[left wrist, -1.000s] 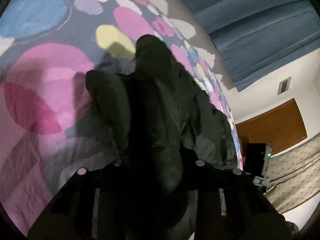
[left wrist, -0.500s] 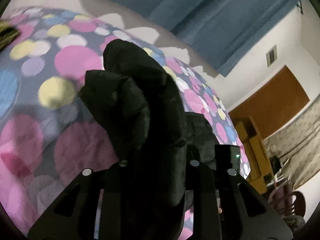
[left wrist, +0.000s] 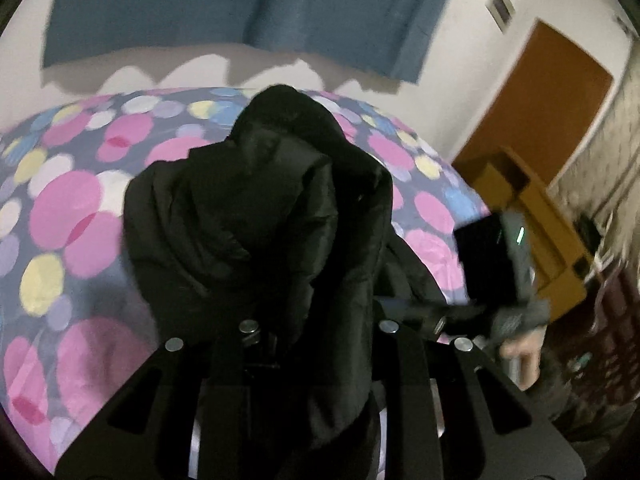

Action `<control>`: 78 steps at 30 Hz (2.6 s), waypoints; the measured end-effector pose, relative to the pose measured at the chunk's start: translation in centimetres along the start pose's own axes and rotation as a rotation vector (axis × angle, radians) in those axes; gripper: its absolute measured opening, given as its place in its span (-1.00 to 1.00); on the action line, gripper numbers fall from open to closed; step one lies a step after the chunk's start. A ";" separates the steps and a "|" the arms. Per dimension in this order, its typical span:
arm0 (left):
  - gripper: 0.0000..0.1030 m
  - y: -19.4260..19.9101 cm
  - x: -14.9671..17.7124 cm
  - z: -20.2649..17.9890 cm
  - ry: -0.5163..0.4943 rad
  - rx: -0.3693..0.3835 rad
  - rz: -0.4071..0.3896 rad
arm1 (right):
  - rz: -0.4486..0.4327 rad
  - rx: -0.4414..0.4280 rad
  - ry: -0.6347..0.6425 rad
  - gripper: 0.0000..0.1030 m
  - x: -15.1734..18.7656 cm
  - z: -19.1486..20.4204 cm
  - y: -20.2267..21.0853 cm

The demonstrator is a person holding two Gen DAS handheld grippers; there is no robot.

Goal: Fold large clothes

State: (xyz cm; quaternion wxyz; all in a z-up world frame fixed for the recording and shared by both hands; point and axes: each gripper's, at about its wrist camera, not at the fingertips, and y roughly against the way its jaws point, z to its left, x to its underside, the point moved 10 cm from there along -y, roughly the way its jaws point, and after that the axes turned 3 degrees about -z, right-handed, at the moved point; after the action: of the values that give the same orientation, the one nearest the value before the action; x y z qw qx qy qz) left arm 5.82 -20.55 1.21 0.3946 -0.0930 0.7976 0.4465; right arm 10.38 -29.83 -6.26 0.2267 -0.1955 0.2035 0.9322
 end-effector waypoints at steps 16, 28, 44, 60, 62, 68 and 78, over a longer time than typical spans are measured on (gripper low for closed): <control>-0.57 -11.0 4.5 -9.9 -0.279 -0.066 0.076 | 0.000 0.128 -0.129 -0.06 -1.2 -6.0 4.6; -0.19 -6.2 7.3 -13.2 -0.366 0.003 -0.020 | 0.038 0.136 -0.151 -0.44 -0.6 -8.5 4.3; 0.17 -3.7 9.3 5.0 0.308 0.156 -0.122 | 0.055 0.175 -0.108 -0.12 -0.2 -7.8 5.1; 0.18 -2.5 5.5 -0.8 0.079 0.160 -0.202 | -0.068 0.320 0.095 -0.70 -2.4 -6.6 10.1; 0.18 -3.3 5.3 -2.2 0.047 0.182 -0.181 | -0.068 0.319 0.056 -0.70 -2.5 -8.4 10.9; 0.18 -7.2 5.8 -4.3 0.038 0.198 -0.098 | -0.075 0.314 -0.067 -0.70 -2.3 -14.0 13.5; 0.13 -9.9 6.4 -5.4 -0.027 0.121 -0.053 | -0.062 0.419 -0.029 -0.37 -1.8 -14.3 15.4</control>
State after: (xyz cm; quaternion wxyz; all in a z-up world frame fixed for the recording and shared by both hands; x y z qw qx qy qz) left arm 3.57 -29.29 -8.10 0.4220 -0.0841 0.8150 0.3881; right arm 8.03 -49.71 -12.99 0.2938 -0.1366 0.3834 0.8649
